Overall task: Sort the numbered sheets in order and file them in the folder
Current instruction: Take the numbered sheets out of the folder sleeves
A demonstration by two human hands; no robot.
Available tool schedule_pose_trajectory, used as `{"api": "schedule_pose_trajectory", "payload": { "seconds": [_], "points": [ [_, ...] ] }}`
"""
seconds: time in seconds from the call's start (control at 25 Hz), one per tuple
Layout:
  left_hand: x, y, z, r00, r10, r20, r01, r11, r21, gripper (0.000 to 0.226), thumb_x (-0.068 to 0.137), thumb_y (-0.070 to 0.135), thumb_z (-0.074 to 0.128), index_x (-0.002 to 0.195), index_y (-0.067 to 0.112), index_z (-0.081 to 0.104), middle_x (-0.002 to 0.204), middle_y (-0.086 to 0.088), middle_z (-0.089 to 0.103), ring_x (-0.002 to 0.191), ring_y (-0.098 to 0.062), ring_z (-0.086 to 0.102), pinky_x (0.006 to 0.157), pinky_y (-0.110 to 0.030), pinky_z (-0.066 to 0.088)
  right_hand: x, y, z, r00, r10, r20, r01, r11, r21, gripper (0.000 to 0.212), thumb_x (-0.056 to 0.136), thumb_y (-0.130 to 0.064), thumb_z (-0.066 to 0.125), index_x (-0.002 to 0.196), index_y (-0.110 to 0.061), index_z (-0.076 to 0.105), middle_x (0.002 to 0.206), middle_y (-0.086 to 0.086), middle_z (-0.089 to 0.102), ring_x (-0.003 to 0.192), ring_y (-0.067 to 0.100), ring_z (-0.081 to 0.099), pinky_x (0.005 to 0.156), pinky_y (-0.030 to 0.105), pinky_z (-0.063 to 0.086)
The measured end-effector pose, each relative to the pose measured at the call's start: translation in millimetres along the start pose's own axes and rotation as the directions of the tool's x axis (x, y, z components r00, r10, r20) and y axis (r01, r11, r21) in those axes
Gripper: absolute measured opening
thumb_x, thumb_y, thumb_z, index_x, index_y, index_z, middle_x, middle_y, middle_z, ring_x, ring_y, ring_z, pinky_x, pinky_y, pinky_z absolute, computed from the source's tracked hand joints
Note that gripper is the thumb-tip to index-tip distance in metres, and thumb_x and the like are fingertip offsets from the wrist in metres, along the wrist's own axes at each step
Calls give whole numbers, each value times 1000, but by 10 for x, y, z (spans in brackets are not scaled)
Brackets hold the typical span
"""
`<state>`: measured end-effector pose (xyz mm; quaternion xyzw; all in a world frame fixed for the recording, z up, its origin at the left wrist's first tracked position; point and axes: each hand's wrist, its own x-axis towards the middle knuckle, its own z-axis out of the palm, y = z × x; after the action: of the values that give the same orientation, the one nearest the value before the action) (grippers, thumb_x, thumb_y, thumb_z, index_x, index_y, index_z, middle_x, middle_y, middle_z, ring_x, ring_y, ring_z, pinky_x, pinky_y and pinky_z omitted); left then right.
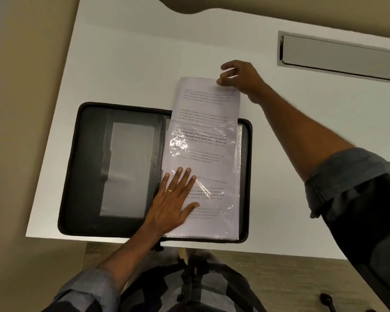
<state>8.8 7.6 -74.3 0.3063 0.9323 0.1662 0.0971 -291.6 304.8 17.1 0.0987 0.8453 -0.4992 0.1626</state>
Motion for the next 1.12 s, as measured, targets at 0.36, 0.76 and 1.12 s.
{"api": "schedule_pose_trajectory", "payload": {
  "seconds": [0.36,0.76,1.12],
  "points": [
    [1458,-591,-802,911,-378,-164,282,862,-422,59,106,41,49,155,13,35,156,-7,42,141,-24,41,116,-40,34,-598,563,132,978,192,83,-209,883,421,53,81,10,76,129,-1,59,119,13,73,106,31,73,86,45,62],
    [2413,-1302,-1185,879,-415,234,414,423,-806,61,92,29,76,146,16,50,130,-2,65,115,-18,64,102,-37,54,-137,201,-56,973,105,-204,11,866,500,41,86,-3,78,124,3,62,113,12,76,101,28,75,89,46,61],
    [2879,-1005,-1793,799,-594,-96,124,319,-939,32,95,22,71,124,9,70,113,-2,74,98,-11,71,79,-24,57,-7,-496,-584,938,-116,-326,266,846,463,30,101,-1,50,130,3,55,128,18,68,110,28,71,90,44,59]
  ]
}}
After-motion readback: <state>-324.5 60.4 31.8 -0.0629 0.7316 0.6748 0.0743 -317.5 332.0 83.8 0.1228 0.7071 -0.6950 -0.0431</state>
